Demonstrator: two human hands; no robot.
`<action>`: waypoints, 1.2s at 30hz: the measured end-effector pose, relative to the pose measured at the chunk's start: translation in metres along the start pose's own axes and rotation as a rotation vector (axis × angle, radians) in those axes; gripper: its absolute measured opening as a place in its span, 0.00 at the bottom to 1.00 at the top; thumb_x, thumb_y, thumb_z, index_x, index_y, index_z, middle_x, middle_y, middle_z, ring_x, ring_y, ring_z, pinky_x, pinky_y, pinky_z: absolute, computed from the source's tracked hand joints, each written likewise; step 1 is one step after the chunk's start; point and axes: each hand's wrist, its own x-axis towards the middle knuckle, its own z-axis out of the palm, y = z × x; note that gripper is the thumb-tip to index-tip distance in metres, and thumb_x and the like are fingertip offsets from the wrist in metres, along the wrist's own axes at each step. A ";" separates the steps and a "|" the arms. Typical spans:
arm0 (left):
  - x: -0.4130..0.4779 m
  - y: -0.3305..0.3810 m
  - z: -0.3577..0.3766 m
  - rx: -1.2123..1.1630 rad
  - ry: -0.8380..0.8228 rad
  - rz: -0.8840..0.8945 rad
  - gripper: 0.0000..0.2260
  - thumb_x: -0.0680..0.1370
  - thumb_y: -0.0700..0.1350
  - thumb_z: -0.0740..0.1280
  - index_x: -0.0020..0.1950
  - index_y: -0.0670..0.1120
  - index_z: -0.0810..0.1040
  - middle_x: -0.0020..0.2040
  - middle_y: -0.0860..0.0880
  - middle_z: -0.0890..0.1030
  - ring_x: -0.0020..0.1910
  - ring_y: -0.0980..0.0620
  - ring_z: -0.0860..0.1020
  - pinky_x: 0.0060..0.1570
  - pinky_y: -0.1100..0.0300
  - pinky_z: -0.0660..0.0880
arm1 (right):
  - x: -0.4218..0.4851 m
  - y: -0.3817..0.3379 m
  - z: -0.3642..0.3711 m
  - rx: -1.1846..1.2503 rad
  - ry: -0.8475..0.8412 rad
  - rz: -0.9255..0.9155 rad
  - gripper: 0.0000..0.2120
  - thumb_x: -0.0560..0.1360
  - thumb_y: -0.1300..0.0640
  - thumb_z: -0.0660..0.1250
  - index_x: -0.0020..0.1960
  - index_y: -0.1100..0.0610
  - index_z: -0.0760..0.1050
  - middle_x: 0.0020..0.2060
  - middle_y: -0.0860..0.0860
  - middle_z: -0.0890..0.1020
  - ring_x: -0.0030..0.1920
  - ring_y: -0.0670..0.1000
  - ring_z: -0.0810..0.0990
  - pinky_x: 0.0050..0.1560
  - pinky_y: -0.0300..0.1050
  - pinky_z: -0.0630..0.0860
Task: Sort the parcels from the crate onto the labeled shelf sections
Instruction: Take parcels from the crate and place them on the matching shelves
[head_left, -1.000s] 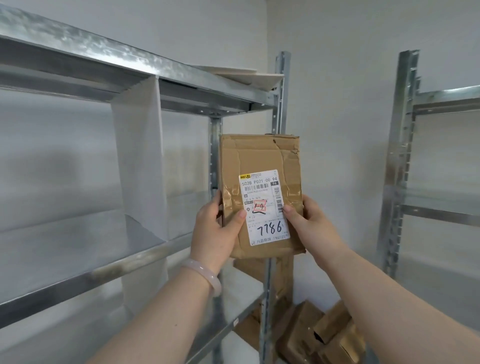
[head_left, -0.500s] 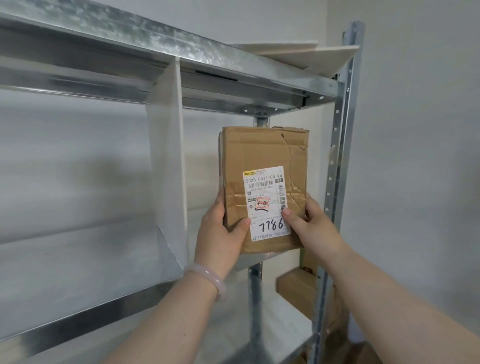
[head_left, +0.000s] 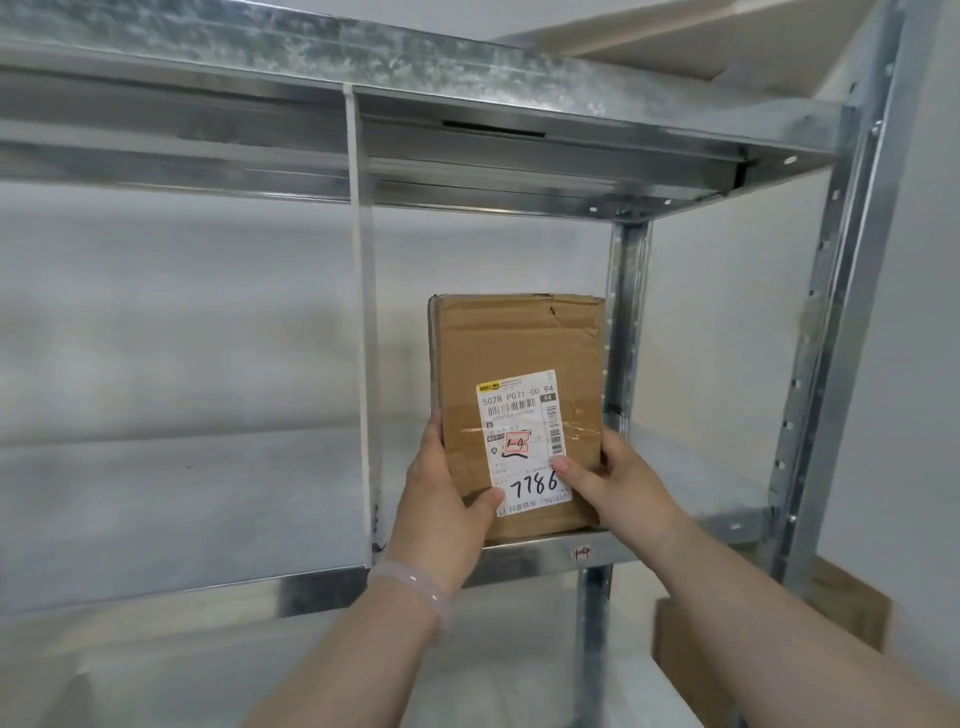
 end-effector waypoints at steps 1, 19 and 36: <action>-0.001 -0.001 0.001 0.019 0.016 -0.012 0.40 0.73 0.40 0.74 0.76 0.61 0.56 0.65 0.60 0.75 0.64 0.60 0.74 0.61 0.63 0.71 | 0.005 0.003 -0.001 -0.004 -0.021 -0.007 0.19 0.73 0.52 0.73 0.61 0.43 0.73 0.51 0.39 0.83 0.49 0.37 0.82 0.48 0.31 0.77; 0.049 -0.004 0.017 0.189 0.147 -0.247 0.40 0.72 0.41 0.74 0.76 0.58 0.55 0.62 0.54 0.73 0.64 0.50 0.75 0.65 0.48 0.73 | 0.071 0.015 0.015 -0.101 -0.110 0.020 0.29 0.73 0.51 0.73 0.71 0.51 0.65 0.58 0.46 0.80 0.50 0.47 0.77 0.50 0.41 0.72; 0.018 0.016 0.011 0.148 0.216 -0.095 0.49 0.73 0.48 0.75 0.79 0.60 0.40 0.79 0.53 0.57 0.77 0.53 0.57 0.74 0.51 0.61 | 0.036 0.008 0.015 -0.091 0.062 -0.143 0.48 0.69 0.46 0.76 0.77 0.41 0.48 0.75 0.46 0.61 0.74 0.48 0.62 0.72 0.51 0.63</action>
